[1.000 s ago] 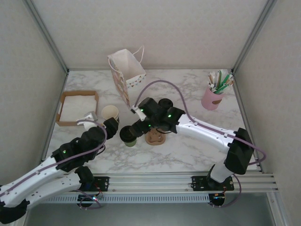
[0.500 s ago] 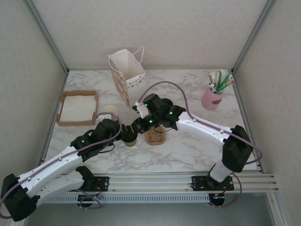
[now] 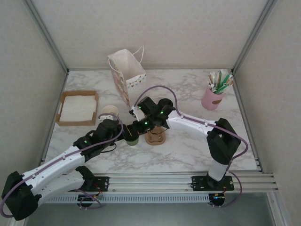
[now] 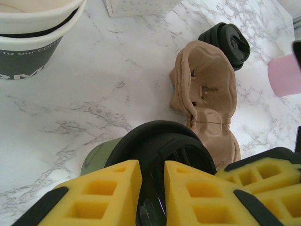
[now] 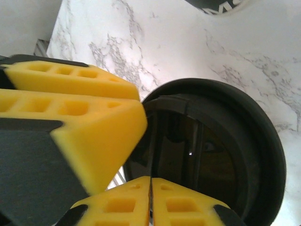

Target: Pack the takeout coffee

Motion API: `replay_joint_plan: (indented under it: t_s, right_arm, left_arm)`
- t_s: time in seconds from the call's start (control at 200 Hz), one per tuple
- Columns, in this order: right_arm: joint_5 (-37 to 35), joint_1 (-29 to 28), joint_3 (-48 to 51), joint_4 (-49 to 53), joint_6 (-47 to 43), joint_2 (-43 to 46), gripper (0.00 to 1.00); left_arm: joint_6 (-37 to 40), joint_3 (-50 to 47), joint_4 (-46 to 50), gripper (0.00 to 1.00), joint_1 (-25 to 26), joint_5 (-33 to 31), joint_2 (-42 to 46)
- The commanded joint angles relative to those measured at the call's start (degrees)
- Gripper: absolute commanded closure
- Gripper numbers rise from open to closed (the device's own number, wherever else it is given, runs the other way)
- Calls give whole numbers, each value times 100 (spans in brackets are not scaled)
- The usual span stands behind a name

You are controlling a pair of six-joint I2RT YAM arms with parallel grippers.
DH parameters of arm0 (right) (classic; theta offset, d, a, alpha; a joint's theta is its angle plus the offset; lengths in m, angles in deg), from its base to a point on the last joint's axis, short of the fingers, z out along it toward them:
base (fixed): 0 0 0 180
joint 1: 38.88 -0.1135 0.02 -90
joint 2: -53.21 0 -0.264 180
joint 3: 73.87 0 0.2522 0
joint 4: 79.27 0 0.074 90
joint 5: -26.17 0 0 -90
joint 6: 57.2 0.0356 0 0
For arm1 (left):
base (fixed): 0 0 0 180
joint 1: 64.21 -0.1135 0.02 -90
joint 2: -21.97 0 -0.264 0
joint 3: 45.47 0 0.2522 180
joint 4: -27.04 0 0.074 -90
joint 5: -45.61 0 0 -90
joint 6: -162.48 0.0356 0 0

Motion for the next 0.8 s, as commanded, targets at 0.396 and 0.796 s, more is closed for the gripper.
replay_joint_plan:
  t_s: [0.396, 0.796]
  right_arm:
    - [-857, -232, -96, 711, -207, -521, 93]
    - [-900, -239, -381, 913, -184, -272, 84]
  left_arm:
    - [-5, -222, 284, 78, -40, 182, -114]
    - [37, 71, 463, 75, -41, 49, -15]
